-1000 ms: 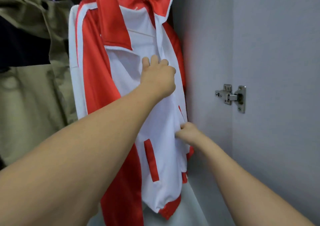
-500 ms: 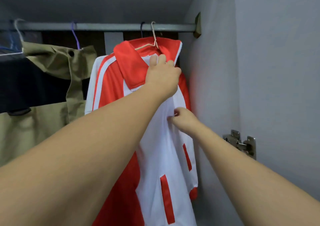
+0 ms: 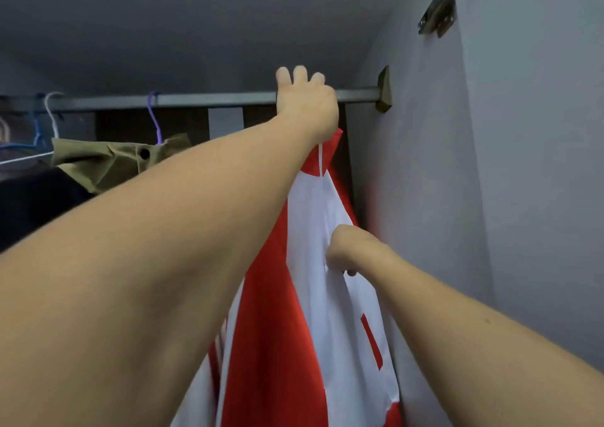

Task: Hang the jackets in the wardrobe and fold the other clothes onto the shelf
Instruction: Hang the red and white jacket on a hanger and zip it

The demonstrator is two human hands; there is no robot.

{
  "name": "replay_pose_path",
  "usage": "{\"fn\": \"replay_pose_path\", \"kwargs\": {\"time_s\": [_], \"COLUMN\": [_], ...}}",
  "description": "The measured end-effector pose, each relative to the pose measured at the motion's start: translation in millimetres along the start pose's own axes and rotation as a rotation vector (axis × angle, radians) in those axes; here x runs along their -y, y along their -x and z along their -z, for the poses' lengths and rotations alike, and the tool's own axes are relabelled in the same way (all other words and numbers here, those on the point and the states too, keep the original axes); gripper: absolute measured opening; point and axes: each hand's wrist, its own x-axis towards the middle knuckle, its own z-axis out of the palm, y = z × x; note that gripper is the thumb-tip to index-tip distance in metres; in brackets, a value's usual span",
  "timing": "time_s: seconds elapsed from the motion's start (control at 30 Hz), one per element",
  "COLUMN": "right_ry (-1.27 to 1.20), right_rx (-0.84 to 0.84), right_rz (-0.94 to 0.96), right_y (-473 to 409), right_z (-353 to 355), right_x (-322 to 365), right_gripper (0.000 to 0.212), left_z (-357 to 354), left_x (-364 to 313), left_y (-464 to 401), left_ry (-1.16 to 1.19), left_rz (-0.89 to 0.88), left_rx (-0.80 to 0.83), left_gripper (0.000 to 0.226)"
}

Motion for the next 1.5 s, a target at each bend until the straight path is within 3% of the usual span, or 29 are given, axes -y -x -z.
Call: {"fn": "replay_pose_path", "kwargs": {"time_s": [0.07,0.1,0.2,0.3,0.4,0.53,0.8,0.9,0.97,1.13,1.23,1.5], "right_ry": [-0.022,-0.146,-0.492,-0.5,-0.455,-0.375,-0.368,-0.379,-0.395,-0.366,-0.318,-0.223], "right_rx": [0.101,0.103,-0.11,-0.274,-0.386,-0.493,-0.369,-0.348,-0.327,-0.223,-0.144,0.094], "right_rz": [0.015,0.028,0.168,0.289,0.266,0.23,0.262,0.234,0.205,0.114,0.027,-0.16], "right_y": [-5,-9,-22,-29,-40,-43,-33,-34,-34,-35,-24,45], "right_z": [7,12,29,37,34,31,40,39,38,65,101,211], "right_x": [3,3,6,23,35,39,41,39,36,24,25,45], "right_gripper": [0.005,0.008,0.02,0.027,0.011,0.012,0.014,0.016,0.014,0.009,0.014,0.037], "left_z": [1,2,6,6,-1,-9,-12,-20,-23,-31,-26,36], "left_x": [6,13,44,75,83,89,87,78,75,68,69,86], "left_y": [-1,2,23,44,53,48,20,18,18,10,-3,-30], "left_ry": [0.095,0.151,0.166,0.108,0.166,0.362,0.86,0.63,0.503,0.341,0.351,0.488], "left_rz": [-0.039,-0.051,-0.077,-0.106,-0.209,-0.258,0.088,0.081,0.076,-0.134,-0.205,-0.173], "left_rx": [0.17,0.223,0.332,0.425,0.296,0.072,0.056,0.158,0.177,-0.037,0.073,0.467], "left_gripper": [0.039,0.047,0.08,0.055,0.021,0.017,0.025,0.027,0.014,0.032,0.034,0.041]}}
